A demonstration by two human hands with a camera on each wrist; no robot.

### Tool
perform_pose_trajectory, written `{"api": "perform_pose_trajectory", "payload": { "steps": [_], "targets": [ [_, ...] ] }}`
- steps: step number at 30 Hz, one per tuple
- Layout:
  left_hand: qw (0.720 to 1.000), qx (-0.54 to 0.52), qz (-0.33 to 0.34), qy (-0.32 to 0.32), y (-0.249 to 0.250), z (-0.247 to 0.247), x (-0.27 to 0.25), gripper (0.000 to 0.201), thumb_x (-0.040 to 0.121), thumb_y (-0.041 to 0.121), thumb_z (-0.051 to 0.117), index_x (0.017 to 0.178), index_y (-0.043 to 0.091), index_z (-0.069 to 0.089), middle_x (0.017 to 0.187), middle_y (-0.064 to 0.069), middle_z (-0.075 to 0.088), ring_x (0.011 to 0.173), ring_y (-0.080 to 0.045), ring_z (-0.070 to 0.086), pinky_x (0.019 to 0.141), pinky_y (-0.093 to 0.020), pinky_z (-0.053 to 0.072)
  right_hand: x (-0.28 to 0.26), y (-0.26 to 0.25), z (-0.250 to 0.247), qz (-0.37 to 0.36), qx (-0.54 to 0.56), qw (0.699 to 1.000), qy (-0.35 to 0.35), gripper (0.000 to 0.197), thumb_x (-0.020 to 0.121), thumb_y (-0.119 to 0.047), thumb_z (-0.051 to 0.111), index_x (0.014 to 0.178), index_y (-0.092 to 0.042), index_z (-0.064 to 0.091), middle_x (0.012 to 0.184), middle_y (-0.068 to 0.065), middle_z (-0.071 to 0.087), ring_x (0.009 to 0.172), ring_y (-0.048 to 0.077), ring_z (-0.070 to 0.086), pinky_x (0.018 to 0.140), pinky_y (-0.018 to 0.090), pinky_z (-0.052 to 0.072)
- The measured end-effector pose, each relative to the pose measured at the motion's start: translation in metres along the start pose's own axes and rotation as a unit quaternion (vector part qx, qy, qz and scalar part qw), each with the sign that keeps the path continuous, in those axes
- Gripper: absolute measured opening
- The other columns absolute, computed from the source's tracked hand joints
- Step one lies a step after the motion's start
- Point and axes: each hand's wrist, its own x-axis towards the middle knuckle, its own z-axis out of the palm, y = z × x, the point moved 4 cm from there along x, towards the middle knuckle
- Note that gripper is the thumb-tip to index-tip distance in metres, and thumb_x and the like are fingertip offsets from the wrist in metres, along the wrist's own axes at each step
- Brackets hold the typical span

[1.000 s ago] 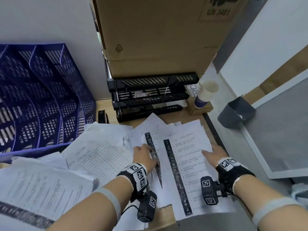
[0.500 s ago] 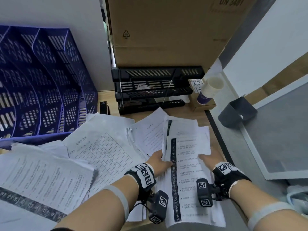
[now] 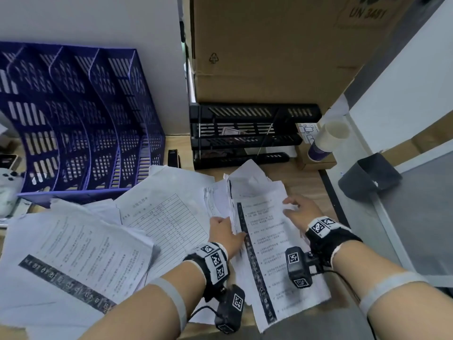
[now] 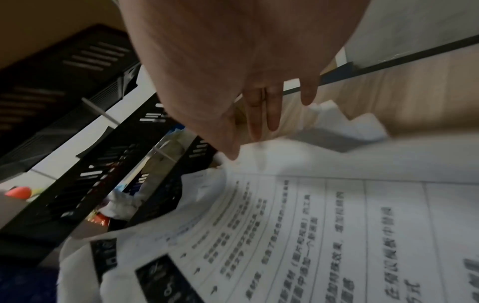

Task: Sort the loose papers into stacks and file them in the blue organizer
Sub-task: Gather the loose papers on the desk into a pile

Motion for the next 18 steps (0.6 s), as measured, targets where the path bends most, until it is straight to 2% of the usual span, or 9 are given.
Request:
{"api": "perform_pose_trajectory", "payload": {
  "steps": [2,5,7,9,10,12,14,16,18],
  "targets": [
    [0.996,0.003,0.011,0.092,0.002,-0.016,-0.002,0.048,0.086,0.029,0.067,0.13,0.014,0.058,0.147,-0.012,0.028,0.137,-0.027,0.035,0.118,-0.03,0.028,0.006,-0.002,0.01,0.008,-0.03,0.999,-0.024,0.043,0.084,-0.017,0.066,0.125,-0.019,0.054,0.133,0.008,0.056,0.117,0.028,0.057,0.091,0.029,0.045],
    [0.987,-0.068,0.008,0.145,0.008,-0.027,-0.006,0.051,0.085,0.023,0.07,0.133,0.02,0.054,0.157,-0.012,0.016,0.144,-0.028,0.028,0.116,-0.031,0.029,0.011,0.007,0.021,0.033,-0.064,0.997,-0.029,0.069,0.072,-0.024,0.066,0.136,-0.021,0.041,0.128,0.007,0.057,0.108,0.03,0.06,0.085,0.03,0.049],
    [0.982,-0.108,-0.012,0.153,0.012,-0.027,-0.004,0.054,0.081,0.022,0.074,0.129,0.019,0.05,0.149,-0.011,0.028,0.127,-0.027,0.045,0.103,-0.029,0.041,0.018,0.021,0.027,0.045,-0.079,0.995,-0.045,0.075,0.062,-0.032,0.063,0.134,-0.025,0.042,0.118,0.004,0.062,0.098,0.028,0.063,0.084,0.037,0.055],
    [0.972,-0.15,-0.04,0.176,0.011,-0.029,0.0,0.061,0.078,0.02,0.078,0.126,0.014,0.041,0.133,-0.012,0.044,0.1,-0.023,0.052,0.085,-0.027,0.043,0.017,0.027,0.03,0.045,-0.093,0.993,-0.057,0.075,0.063,-0.033,0.062,0.135,-0.027,0.041,0.12,0.002,0.062,0.102,0.028,0.062,0.086,0.034,0.052],
    [0.965,-0.18,-0.061,0.18,0.01,-0.03,0.003,0.067,0.077,0.019,0.079,0.128,0.011,0.037,0.129,-0.013,0.049,0.097,-0.023,0.053,0.083,-0.027,0.043,0.015,0.029,0.029,0.041,-0.096,0.993,-0.052,0.074,0.065,-0.032,0.063,0.136,-0.028,0.042,0.124,0.001,0.061,0.106,0.028,0.061,0.088,0.032,0.05],
    [0.954,-0.233,-0.102,0.157,0.003,-0.03,0.011,0.075,0.077,0.019,0.08,0.135,0.008,0.033,0.129,-0.013,0.056,0.106,-0.028,0.06,0.089,-0.029,0.045,0.011,0.029,0.027,0.028,-0.097,0.994,-0.042,0.07,0.067,-0.031,0.063,0.135,-0.028,0.044,0.127,0.0,0.061,0.111,0.027,0.06,0.092,0.032,0.048],
    [0.964,-0.215,-0.118,0.102,-0.003,-0.024,0.02,0.066,0.078,0.024,0.081,0.13,0.004,0.047,0.12,-0.004,0.062,0.11,-0.03,0.064,0.092,-0.031,0.05,0.009,0.031,0.025,0.016,-0.084,0.995,-0.046,0.068,0.068,-0.031,0.063,0.134,-0.028,0.046,0.128,0.0,0.061,0.113,0.026,0.059,0.097,0.037,0.049],
    [0.977,-0.171,-0.101,0.073,-0.007,-0.018,0.027,0.047,0.075,0.027,0.083,0.113,0.006,0.065,0.113,-0.006,0.072,0.099,-0.028,0.069,0.088,-0.035,0.056,0.006,0.034,0.023,0.014,-0.06,0.997,-0.053,0.067,0.073,-0.027,0.065,0.137,-0.026,0.044,0.131,0.0,0.059,0.118,0.025,0.057,0.099,0.035,0.046],
    [0.985,-0.142,-0.07,0.063,-0.006,-0.013,0.028,0.04,0.075,0.027,0.082,0.109,0.01,0.069,0.11,-0.006,0.073,0.099,-0.027,0.07,0.087,-0.035,0.057,0.002,0.038,0.023,0.013,-0.036,0.997,-0.067,0.069,0.076,-0.026,0.066,0.141,-0.026,0.041,0.134,-0.003,0.057,0.122,0.023,0.054,0.099,0.032,0.043]
  ]
}}
